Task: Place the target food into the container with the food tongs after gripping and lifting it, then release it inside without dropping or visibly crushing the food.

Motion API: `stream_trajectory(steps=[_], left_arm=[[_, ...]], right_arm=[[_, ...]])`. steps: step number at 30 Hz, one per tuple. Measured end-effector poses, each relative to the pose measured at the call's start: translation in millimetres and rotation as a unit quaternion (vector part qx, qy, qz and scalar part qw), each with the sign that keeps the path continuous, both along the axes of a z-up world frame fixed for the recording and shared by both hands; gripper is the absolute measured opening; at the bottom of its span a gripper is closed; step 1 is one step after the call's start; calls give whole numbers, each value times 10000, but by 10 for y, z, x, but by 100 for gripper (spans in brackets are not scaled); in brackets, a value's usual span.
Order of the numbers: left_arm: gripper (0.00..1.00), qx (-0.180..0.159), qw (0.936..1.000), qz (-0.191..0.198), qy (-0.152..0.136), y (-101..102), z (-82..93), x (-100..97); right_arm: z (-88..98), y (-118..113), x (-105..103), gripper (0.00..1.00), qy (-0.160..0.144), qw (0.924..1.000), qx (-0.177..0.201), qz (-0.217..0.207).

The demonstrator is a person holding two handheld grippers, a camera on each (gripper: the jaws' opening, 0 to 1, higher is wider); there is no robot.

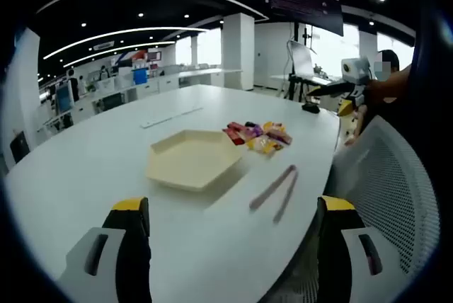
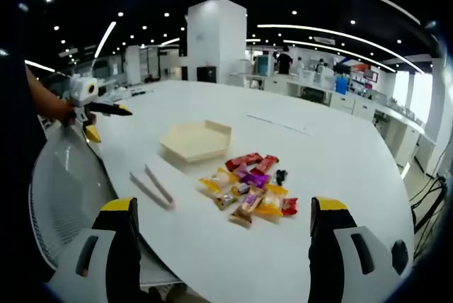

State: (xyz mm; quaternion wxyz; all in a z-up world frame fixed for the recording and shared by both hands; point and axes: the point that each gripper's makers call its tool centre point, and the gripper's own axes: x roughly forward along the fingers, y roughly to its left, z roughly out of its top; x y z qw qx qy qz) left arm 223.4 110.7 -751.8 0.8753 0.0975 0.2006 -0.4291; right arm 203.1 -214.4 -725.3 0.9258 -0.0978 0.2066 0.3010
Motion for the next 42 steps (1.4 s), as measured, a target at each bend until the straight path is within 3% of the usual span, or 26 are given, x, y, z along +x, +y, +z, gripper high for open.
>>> stream_trajectory(steps=[8,11,14,16,18,19,20,21,23,24,26,29,31,37,42], left_arm=[[99,-165,9998,80,97,4,13,19],[99,-146,9997,142,126,14,2,16],[99,-146,9997,156,120,20,4,32],[99,-157,9997,147,143,14,-2,26],[99,-116,9997,172,119,34,-14,38],[99,-118,9998,165,86,36,-4,39],[99,-129,9997,170,93,37,-2,40],[99,-166,9996,189,101,43,5,43],[99,-203,9995,238,73,63,21,58],[99,-235,9993,266,75,74,30,69],[99,-295,9990,328,97,101,26,93],[99,-344,9987,367,116,105,32,103],[99,-329,9988,329,132,89,23,88],[99,-113,9998,-18,174,-53,-38,-27],[99,130,9994,-327,59,-137,-46,-106]], right_arm=[[-48,-38,-54,100,29,9991,-360,234],[-50,-57,9,100,70,9996,-246,118],[-13,-172,207,100,-25,9998,-161,-144],[57,-333,522,100,-221,9982,271,-479],[-15,-513,678,100,-155,9955,425,-829],[-148,-634,665,100,223,9946,153,-1006],[-168,-652,626,100,419,9935,54,-1054],[-97,-608,600,100,366,9939,143,-1028],[204,-402,507,100,-420,9958,457,-671],[240,-360,417,100,-482,9954,510,-651],[135,-344,199,100,-193,9962,436,-735],[156,-356,-13,100,-251,9960,462,-726],[197,-398,-36,100,-219,9948,600,-790],[344,-505,-2,100,-383,9956,508,-690],[260,-409,-36,100,-241,9987,221,-382]])
